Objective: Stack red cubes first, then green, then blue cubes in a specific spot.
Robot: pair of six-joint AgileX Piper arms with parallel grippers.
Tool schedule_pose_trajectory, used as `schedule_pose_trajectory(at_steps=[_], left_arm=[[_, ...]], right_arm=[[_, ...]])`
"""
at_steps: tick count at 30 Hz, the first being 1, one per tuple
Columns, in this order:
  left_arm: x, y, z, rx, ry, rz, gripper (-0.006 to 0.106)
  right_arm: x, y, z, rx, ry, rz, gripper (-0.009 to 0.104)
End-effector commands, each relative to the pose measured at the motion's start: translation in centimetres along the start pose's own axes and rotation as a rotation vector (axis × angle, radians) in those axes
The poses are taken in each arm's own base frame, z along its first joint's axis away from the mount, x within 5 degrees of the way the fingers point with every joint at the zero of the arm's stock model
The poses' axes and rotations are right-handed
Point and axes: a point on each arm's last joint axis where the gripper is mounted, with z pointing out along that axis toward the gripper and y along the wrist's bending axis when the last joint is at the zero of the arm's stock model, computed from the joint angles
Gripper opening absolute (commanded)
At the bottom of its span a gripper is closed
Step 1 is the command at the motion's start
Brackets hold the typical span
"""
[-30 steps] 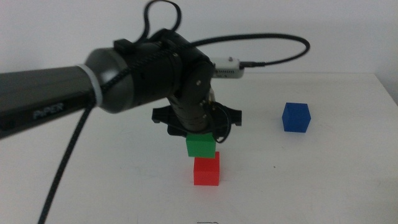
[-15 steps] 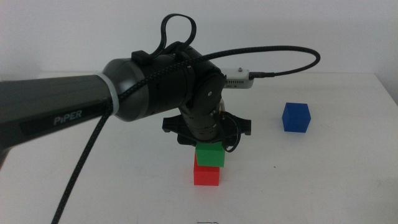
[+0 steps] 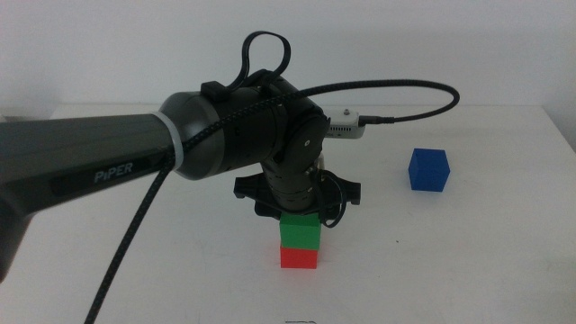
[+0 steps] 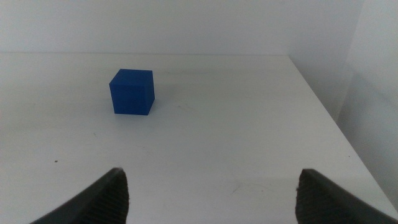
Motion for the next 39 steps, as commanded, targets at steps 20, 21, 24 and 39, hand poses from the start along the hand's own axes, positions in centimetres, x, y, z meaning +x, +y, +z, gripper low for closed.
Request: schedule_pose_trajectory(at_steps=[20,21,24,39], left_arm=[[-1.2,-0.3,-2.8,0.041,-0.117,0.036,0.090],[-1.2,-0.2,-3.3,0.046,-0.126,0.041,0.092],[-1.3,0.0,-5.7,0.070,-0.170,0.052,0.093],[3.2,7.4,-24.8,0.123,-0.437,0.470,0.093]], right_arm=[[-1.4,0.1,-0.4,-0.008,-0.118,-0.018,0.094],[-1.4,0.1,-0.4,-0.008,-0.118,-0.018,0.094],[-1.4,0.1,-0.4,-0.008,-0.118,-0.018,0.094],[-1.4,0.1,-0.4,-0.008,-0.118,-0.018,0.094]])
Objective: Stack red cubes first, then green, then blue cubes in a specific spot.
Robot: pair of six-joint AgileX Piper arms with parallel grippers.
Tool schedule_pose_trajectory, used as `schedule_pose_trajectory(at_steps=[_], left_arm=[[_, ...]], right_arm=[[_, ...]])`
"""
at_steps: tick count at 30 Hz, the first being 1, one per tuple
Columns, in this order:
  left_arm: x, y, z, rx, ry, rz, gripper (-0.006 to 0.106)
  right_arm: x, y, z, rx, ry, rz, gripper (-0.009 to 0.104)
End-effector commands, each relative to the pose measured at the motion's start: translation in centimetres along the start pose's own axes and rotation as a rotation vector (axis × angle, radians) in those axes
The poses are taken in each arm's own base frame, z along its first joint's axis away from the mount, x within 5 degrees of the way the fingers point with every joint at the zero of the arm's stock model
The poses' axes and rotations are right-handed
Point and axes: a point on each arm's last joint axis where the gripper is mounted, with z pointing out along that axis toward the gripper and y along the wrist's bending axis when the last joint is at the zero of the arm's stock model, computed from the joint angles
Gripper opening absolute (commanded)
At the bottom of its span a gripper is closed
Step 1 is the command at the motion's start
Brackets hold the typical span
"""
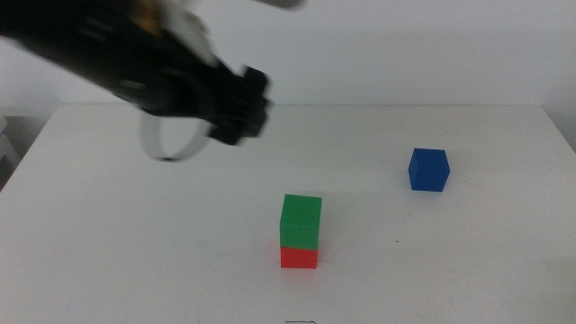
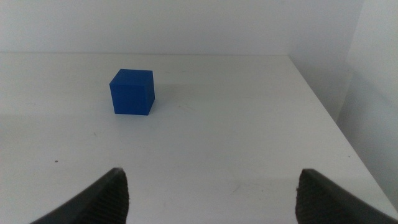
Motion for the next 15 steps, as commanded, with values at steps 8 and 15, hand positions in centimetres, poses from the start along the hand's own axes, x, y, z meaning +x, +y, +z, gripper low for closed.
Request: schedule_pose_trajectory(at_steps=[8,15], left_arm=[[1.9,2.2,-9.7,0.125,-0.239,0.073,0.093],[2.3,2.2,-10.7,0.132,-0.266,0.066,0.093]], right_arm=[[-1.4,0.1,-0.4,-0.008,-0.118,-0.018,0.094],[-1.4,0.1,-0.4,-0.008,-0.118,-0.018,0.094]])
